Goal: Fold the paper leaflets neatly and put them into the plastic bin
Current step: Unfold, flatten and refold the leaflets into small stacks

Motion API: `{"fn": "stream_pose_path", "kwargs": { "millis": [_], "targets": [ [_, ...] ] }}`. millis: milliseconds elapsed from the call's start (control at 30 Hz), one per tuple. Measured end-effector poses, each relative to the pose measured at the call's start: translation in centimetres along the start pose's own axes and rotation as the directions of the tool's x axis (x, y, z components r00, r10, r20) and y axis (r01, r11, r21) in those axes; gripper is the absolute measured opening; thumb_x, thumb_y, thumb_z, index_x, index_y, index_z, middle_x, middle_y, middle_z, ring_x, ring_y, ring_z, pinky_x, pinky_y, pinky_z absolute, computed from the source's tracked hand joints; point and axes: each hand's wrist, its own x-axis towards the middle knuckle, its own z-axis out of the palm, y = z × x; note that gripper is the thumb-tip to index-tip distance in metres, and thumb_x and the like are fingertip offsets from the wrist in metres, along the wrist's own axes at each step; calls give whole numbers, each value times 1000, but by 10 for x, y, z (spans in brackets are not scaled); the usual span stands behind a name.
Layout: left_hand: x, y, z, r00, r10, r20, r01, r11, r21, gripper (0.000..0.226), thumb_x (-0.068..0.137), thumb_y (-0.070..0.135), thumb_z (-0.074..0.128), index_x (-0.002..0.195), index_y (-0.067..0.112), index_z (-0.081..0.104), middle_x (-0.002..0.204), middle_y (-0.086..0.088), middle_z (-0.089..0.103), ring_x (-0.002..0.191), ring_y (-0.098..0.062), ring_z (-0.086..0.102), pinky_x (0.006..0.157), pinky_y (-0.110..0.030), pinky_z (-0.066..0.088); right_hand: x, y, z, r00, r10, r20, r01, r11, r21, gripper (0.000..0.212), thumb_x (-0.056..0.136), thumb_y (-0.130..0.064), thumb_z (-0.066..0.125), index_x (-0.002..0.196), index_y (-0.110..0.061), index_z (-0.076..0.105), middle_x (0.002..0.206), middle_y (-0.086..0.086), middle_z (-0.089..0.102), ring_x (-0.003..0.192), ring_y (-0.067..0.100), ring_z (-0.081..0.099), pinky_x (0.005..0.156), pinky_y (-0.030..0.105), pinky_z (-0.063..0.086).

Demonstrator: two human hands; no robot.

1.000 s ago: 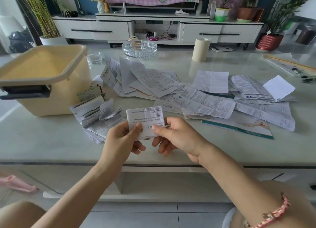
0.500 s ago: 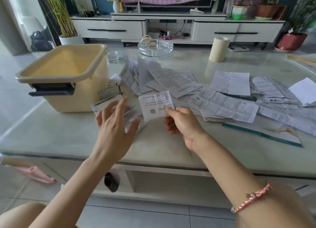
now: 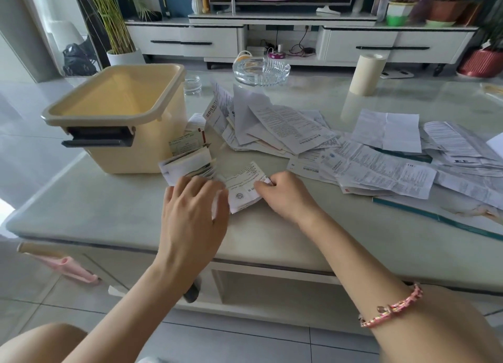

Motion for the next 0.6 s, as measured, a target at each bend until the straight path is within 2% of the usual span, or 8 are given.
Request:
{"fn": "stream_pose_path", "kwargs": {
  "millis": [33,100,167,233,300,400,500,600],
  "targets": [
    [0,3,1,1000,29,7,-29,999,-22,32,88,27,44,95,8,69,98,-6,69,95,-20,49,80,-28,32,-1,-1,4,1000,-31,-1,31,999,-23,32,88,-24,52,59,-16,43,61,2,48,62,24,46,51,28,35],
    [-2,7,5,988,124,93,-118,991,-65,38,90,28,43,113,6,64,117,-9,65,112,-22,51,93,-30,33,-1,-2,13,997,-80,18,80,997,-7,14,89,-26,52,85,-15,59,87,7,65,84,28,59,71,33,48],
    [-7,10,13,954,193,231,-182,981,-69,49,92,30,39,130,3,52,133,-13,54,127,-28,46,104,-36,35,0,-2,16,996,-82,42,80,996,51,27,89,-21,52,114,-13,57,110,10,65,101,27,60,85,35,49],
    [-12,12,17,915,175,365,-164,985,-62,60,95,40,30,145,7,31,146,-12,39,138,-28,32,112,-41,29,3,1,12,996,-61,68,52,990,134,37,90,-19,49,127,-13,51,115,10,62,102,23,59,75,30,50],
    [-16,11,22,887,144,439,-145,989,-30,64,96,50,18,149,14,15,152,-13,26,143,-28,20,114,-42,12,7,7,4,997,-59,56,50,987,155,39,91,-22,50,129,-13,49,105,5,58,81,14,55,56,18,37],
    [-17,8,28,856,154,493,-212,975,62,61,97,54,14,148,21,25,150,-21,28,140,-37,25,111,-48,9,12,16,-13,999,-43,13,41,991,129,35,90,-23,52,124,-15,52,100,3,58,63,7,45,52,18,31],
    [-18,5,31,855,157,495,-245,962,118,65,97,55,12,135,18,50,142,-25,40,131,-41,39,108,-51,21,12,22,-36,996,-53,-77,57,996,61,27,90,-20,54,116,-13,59,97,2,60,81,15,53,66,22,40],
    [-17,1,30,869,128,478,-228,961,158,68,96,56,14,131,12,54,138,-27,44,127,-44,43,105,-55,26,5,34,-62,974,-127,-190,89,977,-195,24,92,-16,51,113,-12,62,107,5,62,97,18,56,73,19,36]
  ]
}}
